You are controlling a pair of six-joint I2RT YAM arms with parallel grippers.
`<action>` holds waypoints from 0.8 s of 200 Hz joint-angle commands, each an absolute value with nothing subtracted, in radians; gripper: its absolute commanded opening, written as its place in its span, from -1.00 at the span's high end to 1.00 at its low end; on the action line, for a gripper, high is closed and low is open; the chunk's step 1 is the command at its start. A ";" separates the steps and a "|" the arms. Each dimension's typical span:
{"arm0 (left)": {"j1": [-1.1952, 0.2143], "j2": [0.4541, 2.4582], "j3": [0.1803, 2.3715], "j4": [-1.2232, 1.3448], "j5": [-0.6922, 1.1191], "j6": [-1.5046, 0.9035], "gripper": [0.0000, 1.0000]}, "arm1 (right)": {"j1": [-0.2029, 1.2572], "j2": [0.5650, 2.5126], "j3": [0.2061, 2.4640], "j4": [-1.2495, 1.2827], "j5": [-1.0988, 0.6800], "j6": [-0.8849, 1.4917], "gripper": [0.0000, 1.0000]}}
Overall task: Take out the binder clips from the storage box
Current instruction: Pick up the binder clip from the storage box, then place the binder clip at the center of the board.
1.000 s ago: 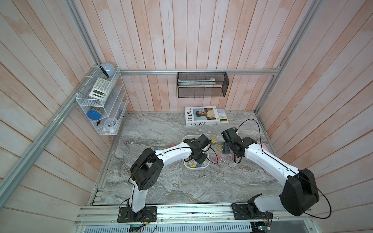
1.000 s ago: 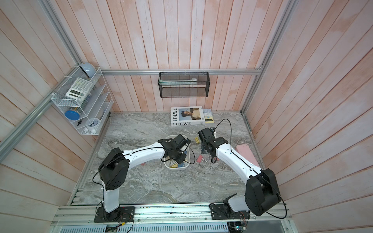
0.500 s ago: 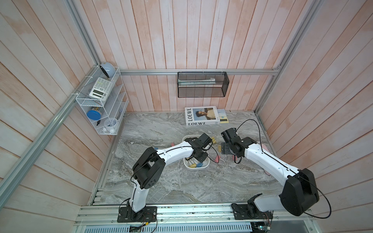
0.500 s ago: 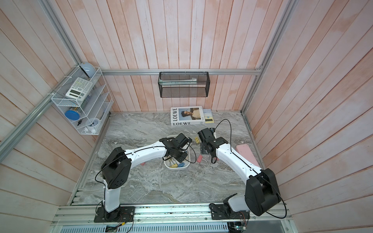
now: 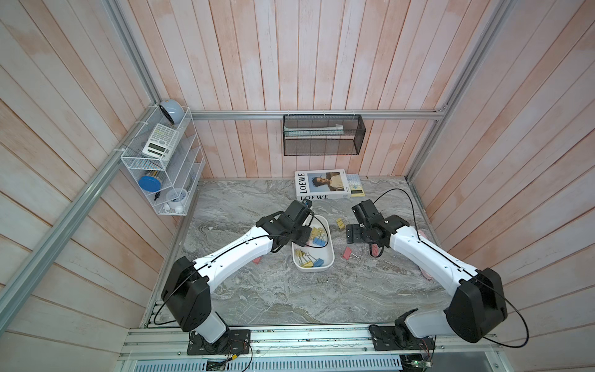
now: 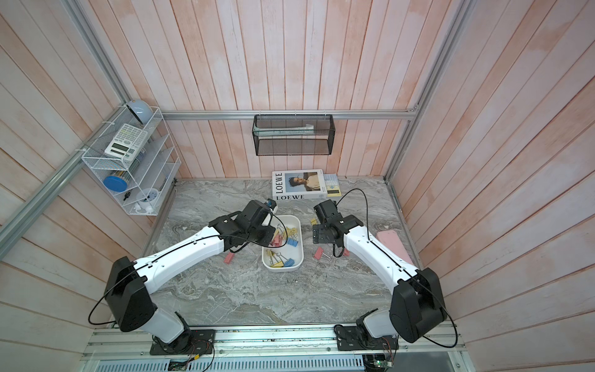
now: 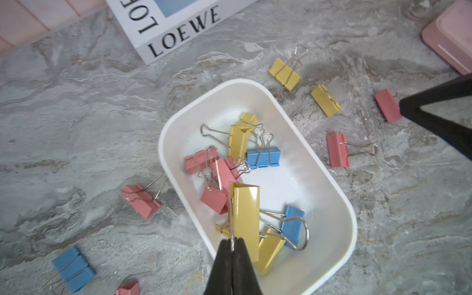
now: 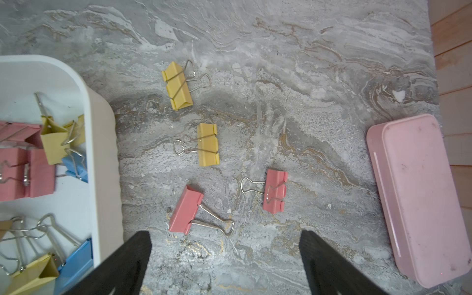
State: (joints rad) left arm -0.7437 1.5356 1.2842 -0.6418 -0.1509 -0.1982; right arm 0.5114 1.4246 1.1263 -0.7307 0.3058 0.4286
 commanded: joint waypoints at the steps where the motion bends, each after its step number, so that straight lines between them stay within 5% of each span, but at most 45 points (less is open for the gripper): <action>1: -0.694 1.452 1.182 -0.630 -0.256 -0.275 1.00 | 0.539 1.449 1.171 -0.726 0.279 0.413 -0.96; 90: -0.418 1.230 0.903 -0.793 -0.518 -0.548 1.00 | 0.607 1.513 1.225 -0.715 0.259 0.403 -0.95; 160: -0.222 1.368 0.896 -0.899 -0.574 -0.677 1.00 | 0.642 1.550 1.276 -0.714 0.186 0.376 -0.96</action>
State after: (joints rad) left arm -0.2493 1.3022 0.8928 -0.8486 -0.5346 -0.6075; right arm 0.6319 1.5341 1.2346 -0.7143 0.2379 0.3946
